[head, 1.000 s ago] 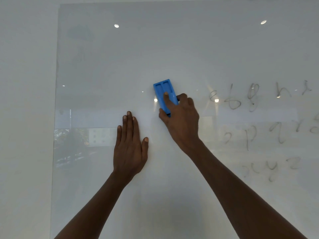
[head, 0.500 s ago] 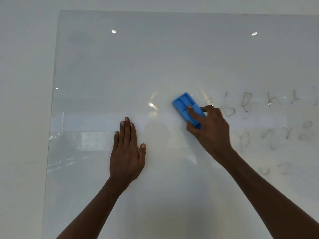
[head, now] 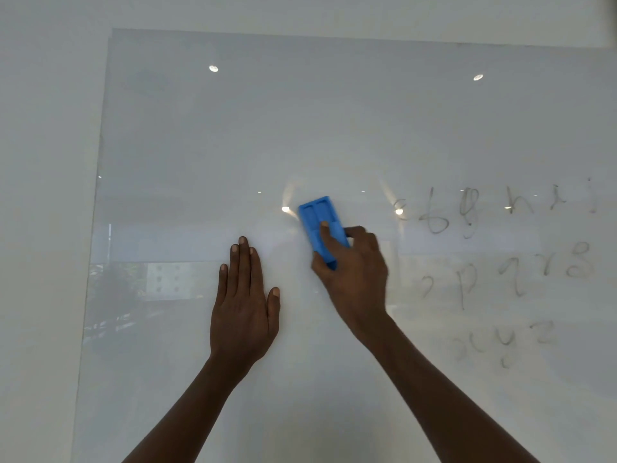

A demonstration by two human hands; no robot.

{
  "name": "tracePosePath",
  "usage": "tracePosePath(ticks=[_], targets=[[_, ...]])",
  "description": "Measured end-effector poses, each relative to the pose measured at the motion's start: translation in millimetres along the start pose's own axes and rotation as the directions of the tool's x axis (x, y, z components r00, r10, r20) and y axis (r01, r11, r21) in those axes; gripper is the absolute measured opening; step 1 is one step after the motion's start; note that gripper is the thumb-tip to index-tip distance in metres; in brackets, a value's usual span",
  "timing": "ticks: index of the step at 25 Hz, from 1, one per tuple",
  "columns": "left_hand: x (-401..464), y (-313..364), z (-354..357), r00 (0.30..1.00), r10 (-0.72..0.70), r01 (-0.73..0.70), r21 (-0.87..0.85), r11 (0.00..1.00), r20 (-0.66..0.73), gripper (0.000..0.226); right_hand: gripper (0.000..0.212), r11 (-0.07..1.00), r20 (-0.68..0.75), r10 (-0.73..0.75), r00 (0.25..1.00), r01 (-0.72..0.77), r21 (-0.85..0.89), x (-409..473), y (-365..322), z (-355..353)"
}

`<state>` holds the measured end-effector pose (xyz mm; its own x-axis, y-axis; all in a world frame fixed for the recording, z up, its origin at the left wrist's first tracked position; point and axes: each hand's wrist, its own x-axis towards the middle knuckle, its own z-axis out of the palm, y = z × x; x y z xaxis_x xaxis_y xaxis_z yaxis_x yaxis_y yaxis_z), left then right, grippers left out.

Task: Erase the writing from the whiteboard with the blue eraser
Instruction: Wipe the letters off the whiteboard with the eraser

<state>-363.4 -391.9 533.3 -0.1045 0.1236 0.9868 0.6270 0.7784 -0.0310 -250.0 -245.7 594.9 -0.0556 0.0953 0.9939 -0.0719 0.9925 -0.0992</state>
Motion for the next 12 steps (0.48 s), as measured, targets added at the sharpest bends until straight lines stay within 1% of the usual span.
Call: tracePosePath(ticks=[3, 5, 8, 12], targets=[[0, 0, -1, 1.0, -0.009, 0.009, 0.01, 1.0, 0.014, 0.069, 0.051, 0.985, 0.078, -0.167, 0.983, 0.17, -0.028, 10, -27, 15], [0, 1, -1, 1.0, -0.022, 0.022, 0.013, 1.0, 0.021, 0.069, 0.052, 0.972, 0.121, -0.223, 0.967, 0.23, -0.048, 13, -26, 16], [-1, 4, 0, 0.999, -0.028, 0.028, 0.019, 0.999, 0.016, 0.068, 0.051, 0.961, 0.129, -0.251, 0.959, 0.263, -0.086, 16, -13, 8], [-1, 12, 1, 0.998, -0.059, 0.059, -0.001, 0.998, 0.018, 0.069, 0.05, 0.972, 0.094, -0.211, 0.973, 0.22, -0.089, 23, 15, -8]])
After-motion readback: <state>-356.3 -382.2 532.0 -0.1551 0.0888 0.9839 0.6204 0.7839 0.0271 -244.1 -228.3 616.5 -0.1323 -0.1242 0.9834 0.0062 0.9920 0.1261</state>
